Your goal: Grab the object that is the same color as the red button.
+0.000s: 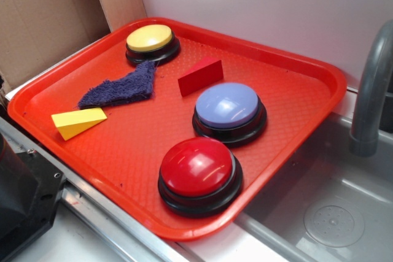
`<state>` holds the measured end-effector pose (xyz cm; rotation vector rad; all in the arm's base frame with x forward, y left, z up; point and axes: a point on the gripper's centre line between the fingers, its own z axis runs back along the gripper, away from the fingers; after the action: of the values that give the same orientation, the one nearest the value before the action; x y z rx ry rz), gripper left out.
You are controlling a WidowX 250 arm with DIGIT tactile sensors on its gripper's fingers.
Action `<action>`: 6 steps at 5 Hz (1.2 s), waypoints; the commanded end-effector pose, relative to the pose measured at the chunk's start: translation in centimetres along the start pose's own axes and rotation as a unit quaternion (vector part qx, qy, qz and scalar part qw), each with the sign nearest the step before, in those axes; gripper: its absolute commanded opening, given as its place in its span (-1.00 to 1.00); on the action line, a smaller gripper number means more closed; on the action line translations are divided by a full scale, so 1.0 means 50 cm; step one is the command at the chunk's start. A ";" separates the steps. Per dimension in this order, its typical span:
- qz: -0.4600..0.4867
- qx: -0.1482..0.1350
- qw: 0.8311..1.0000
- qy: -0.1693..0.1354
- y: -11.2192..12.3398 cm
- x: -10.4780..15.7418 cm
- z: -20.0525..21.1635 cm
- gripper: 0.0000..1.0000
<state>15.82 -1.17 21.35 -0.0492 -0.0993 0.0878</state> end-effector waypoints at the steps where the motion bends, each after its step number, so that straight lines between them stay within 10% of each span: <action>1: 0.076 0.027 0.996 -0.037 -0.009 0.104 -0.068 1.00; 6: 0.188 0.020 0.982 -0.030 -0.025 0.274 -0.296 1.00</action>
<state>30.09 -2.25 6.13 -0.0024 -0.0859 0.4654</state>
